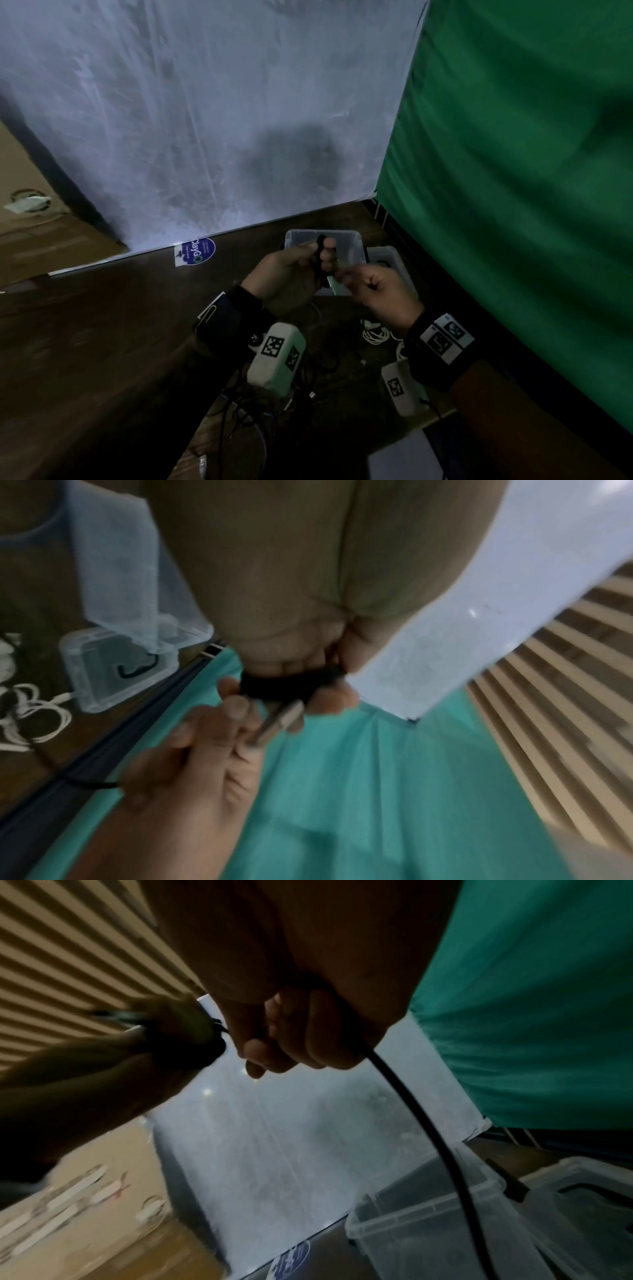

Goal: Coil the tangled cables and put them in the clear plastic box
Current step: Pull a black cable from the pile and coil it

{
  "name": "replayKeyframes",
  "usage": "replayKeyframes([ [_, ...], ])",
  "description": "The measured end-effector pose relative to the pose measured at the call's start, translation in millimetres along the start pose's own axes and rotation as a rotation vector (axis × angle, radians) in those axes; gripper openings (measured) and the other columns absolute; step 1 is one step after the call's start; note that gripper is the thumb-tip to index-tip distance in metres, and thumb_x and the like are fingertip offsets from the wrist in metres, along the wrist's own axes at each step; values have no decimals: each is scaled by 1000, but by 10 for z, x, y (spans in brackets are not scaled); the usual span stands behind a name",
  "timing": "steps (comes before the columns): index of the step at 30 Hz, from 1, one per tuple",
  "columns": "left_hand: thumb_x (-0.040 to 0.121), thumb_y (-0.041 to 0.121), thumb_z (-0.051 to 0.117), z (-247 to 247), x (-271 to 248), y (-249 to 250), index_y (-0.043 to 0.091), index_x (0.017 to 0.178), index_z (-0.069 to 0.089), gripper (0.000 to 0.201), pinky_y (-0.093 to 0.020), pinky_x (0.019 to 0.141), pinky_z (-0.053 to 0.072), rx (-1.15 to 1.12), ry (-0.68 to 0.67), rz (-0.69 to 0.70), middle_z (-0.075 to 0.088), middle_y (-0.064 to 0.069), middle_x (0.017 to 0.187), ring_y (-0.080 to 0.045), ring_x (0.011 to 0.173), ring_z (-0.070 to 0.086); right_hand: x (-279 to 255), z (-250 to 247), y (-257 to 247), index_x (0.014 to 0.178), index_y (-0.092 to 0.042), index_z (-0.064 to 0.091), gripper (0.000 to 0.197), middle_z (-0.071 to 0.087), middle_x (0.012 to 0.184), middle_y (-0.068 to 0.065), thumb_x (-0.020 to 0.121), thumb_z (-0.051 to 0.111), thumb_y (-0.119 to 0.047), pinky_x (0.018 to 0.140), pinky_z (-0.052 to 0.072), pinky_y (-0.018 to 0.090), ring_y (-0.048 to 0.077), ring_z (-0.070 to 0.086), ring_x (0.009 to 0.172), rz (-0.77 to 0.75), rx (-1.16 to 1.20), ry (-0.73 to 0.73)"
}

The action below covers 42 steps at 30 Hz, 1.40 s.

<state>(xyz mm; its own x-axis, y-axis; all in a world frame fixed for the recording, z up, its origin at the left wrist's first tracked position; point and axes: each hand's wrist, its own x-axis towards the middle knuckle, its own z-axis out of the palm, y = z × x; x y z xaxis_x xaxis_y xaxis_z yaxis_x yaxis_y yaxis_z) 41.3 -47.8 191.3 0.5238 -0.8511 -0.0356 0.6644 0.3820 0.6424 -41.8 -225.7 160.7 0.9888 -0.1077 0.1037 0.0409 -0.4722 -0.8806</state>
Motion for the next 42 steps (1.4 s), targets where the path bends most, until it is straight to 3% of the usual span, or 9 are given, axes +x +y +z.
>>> replayKeyframes([
  [7, 99, 10, 37, -301, 136, -98, 3, 100, 55, 20, -32, 85, 46, -92, 416, 201, 55, -7, 85, -17, 77, 55, -122, 197, -146, 115, -11, 69, 23, 70, 111, 3, 98, 56, -18, 87, 50, 24, 11, 63, 98, 14, -218, -286],
  [10, 100, 6, 40, -314, 128, -140, 6, 94, 62, 22, -34, 82, 49, 310, 520, 217, 60, -9, 92, -19, 82, 59, -153, 178, -274, 106, -15, 72, 17, 70, 101, -2, 97, 58, -21, 76, 46, 16, 5, 61, 87, -68, -255, -270],
  [14, 99, 6, 43, -149, 21, -215, 0, 105, 64, 23, -36, 83, 53, 775, 386, -17, 68, -18, 99, -24, 89, 63, -70, -48, -406, 90, -23, 70, 10, 68, 83, -10, 95, 61, -24, 69, 47, 19, 0, 63, 76, -104, -204, -124],
  [18, 97, 0, 38, -9, -58, -237, -2, 96, 63, 25, -25, 63, 54, 541, 276, -109, 72, -5, 77, -16, 69, 66, 30, -225, -266, 85, -24, 69, 10, 68, 77, -15, 93, 64, -22, 71, 49, 20, -1, 63, 75, -118, -143, 17],
  [22, 93, 2, 45, 64, -122, -134, -7, 110, 57, 23, -32, 76, 47, 355, 131, -129, 67, -12, 94, -24, 83, 57, 28, -224, -147, 80, -23, 66, 18, 66, 68, -20, 96, 61, -17, 65, 41, 11, -8, 58, 66, -50, 64, 36],
  [26, 94, 12, 44, -1, -88, -75, -1, 112, 53, 24, -29, 79, 50, 14, -20, -116, 56, -9, 89, -18, 79, 55, -11, -64, -59, 80, -25, 68, 23, 64, 66, -12, 99, 56, -17, 62, 44, 22, 0, 57, 62, 38, 104, 11],
  [34, 95, 14, 45, -440, 153, -107, 3, 110, 52, 20, -31, 89, 47, -175, 378, 222, 56, -8, 92, -18, 84, 56, -137, 282, -74, 116, -10, 70, 25, 69, 117, 3, 96, 59, -20, 99, 48, 31, 14, 61, 110, 33, -199, -279],
  [38, 99, 8, 45, -532, 152, -147, 5, 89, 63, 21, -35, 82, 45, 309, 554, 281, 61, -7, 85, -21, 81, 55, -185, 239, -304, 108, -13, 71, 20, 69, 102, -2, 98, 57, -22, 83, 47, 23, 12, 63, 95, -32, -258, -373],
  [42, 98, 9, 49, -429, 18, -255, 11, 100, 69, 20, -36, 86, 53, 973, 384, 32, 70, -11, 97, -22, 91, 66, -143, 0, -498, 91, -24, 69, 10, 67, 84, -8, 95, 61, -27, 71, 49, 23, 7, 64, 79, -82, -230, -253],
])
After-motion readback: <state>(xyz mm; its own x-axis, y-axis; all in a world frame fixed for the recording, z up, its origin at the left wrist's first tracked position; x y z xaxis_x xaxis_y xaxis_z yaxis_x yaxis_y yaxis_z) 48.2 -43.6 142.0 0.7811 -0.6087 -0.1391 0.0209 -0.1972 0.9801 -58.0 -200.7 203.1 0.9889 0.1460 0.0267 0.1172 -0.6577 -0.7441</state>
